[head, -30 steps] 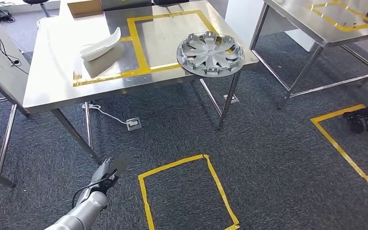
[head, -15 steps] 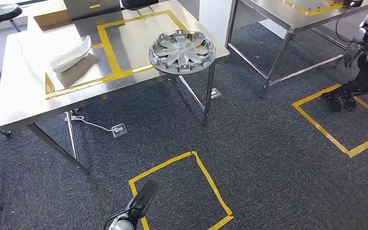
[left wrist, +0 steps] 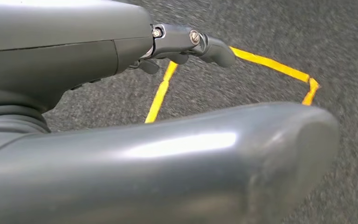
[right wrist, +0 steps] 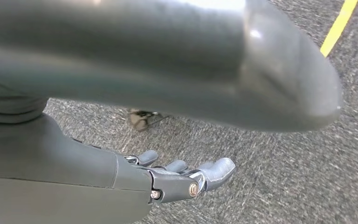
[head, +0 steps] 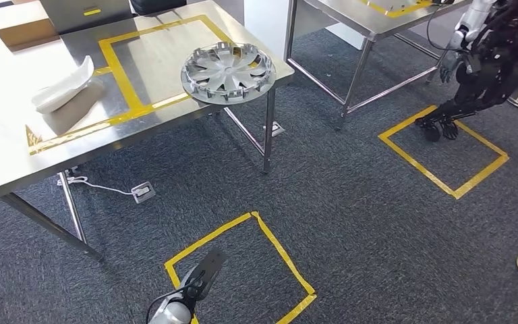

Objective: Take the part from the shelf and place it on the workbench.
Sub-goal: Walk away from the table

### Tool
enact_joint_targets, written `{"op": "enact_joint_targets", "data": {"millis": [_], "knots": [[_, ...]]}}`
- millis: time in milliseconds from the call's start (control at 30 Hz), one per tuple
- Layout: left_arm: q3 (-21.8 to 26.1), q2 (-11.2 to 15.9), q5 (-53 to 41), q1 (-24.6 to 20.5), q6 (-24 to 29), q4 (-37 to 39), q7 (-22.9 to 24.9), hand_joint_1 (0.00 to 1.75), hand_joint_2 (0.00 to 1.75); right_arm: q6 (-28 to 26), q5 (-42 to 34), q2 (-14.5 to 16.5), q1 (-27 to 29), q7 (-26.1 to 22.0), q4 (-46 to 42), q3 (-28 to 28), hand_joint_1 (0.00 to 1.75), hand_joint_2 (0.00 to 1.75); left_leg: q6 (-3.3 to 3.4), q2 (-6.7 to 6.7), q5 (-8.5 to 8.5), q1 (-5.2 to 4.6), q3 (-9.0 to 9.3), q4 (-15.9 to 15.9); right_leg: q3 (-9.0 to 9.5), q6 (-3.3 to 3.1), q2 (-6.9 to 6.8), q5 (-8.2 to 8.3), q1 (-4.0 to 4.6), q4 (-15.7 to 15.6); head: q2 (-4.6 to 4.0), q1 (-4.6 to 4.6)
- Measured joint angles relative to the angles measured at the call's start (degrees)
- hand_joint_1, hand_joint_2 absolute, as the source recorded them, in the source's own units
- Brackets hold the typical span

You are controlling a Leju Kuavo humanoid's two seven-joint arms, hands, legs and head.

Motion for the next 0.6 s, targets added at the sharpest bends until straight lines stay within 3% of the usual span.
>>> {"op": "enact_joint_targets", "data": {"millis": [67,100,133,200,267,300,367,433,500,567,600], "knots": [[0.0,0.1,0.0,0.2,-0.1,0.1,0.2,0.00,0.00,0.0,0.0,0.0,-0.1,0.0,0.0,-0.1,0.00,0.00,0.03,1.47,-0.06,0.00,-0.06,0.0,-3.37,0.51,-1.00,-2.75,-0.29,6.8,0.00,0.09],[0.0,0.1,-0.1,0.2,-0.1,0.2,0.2,0.00,0.00,0.0,0.0,0.0,0.0,0.0,0.0,-0.2,0.00,0.00,-0.03,2.16,-0.12,0.03,-0.06,0.0,-3.94,0.69,-1.21,-2.70,-0.46,8.0,0.00,0.09],[0.1,0.0,-0.1,0.2,-0.2,0.2,0.3,0.00,0.00,0.0,-0.1,0.0,0.1,0.0,0.0,-0.3,0.00,0.00,-0.15,2.83,-0.21,0.09,-0.03,0.1,-3.35,0.82,-1.47,-1.58,-0.63,6.9,0.00,0.09],[0.1,0.0,-0.2,0.2,-0.3,0.2,0.3,0.00,0.00,0.0,-0.1,0.0,0.1,0.0,0.0,-0.6,0.00,0.00,-0.63,4.07,-0.50,0.23,0.15,0.3,0.61,0.89,-3.17,2.00,-0.79,-0.7,0.00,0.11],[0.1,-0.1,-0.4,0.1,-0.6,0.2,0.4,0.00,0.00,0.0,0.0,0.0,0.0,0.0,0.0,-0.7,0.00,0.00,-1.37,5.00,-0.87,0.09,0.35,0.4,3.70,0.30,-4.99,3.97,-0.58,-6.7,0.00,0.07],[0.1,-0.1,-0.5,0.1,-0.7,0.2,0.5,0.00,0.00,0.1,0.0,0.0,-0.1,0.0,0.0,-0.7,0.00,0.00,-1.80,5.35,-0.95,-0.04,0.45,0.4,4.05,-0.17,-5.35,4.02,-0.40,-7.6,0.00,0.02],[0.1,-0.2,-0.7,0.0,-0.7,0.2,0.7,0.00,0.00,0.1,0.2,0.0,0.0,0.1,0.0,-0.8,0.00,0.00,-2.60,5.91,-0.96,-0.06,0.80,0.1,3.86,-1.15,-4.48,4.06,-0.21,-7.4,0.00,-0.11],[0.1,-0.3,-0.9,-0.1,-0.7,0.1,0.6,0.00,0.00,0.0,0.4,0.0,0.1,0.1,0.0,-0.8,0.00,0.00,-3.26,4.49,-1.94,0.14,0.60,1.1,3.91,-2.02,-3.85,4.25,-0.37,-7.7,0.00,-0.21],[0.1,-0.3,-1.0,-0.2,-0.7,0.1,0.5,0.00,0.87,-0.1,0.5,0.0,0.1,0.1,0.0,-0.8,0.00,0.00,-3.47,1.74,-5.17,0.23,-1.77,6.4,3.96,-2.76,-3.29,4.41,-0.44,-7.9,0.00,-0.40],[0.1,-0.2,-1.2,0.1,-0.5,0.2,0.6,0.00,1.75,-0.1,0.5,0.0,-0.1,0.1,0.0,-0.8,0.00,0.87,-3.30,0.49,-8.42,0.10,-5.44,14.1,3.90,-3.14,-2.53,4.37,-0.14,-7.9,0.00,-0.53],[0.1,-0.1,-1.4,0.2,-0.3,0.3,0.8,0.00,1.75,0.0,0.5,0.0,-0.1,0.1,0.0,-0.8,0.00,1.31,-3.16,0.33,-8.68,0.02,-6.55,16.1,3.90,-3.22,-2.11,4.35,0.02,-7.8,0.00,-0.58]]}}
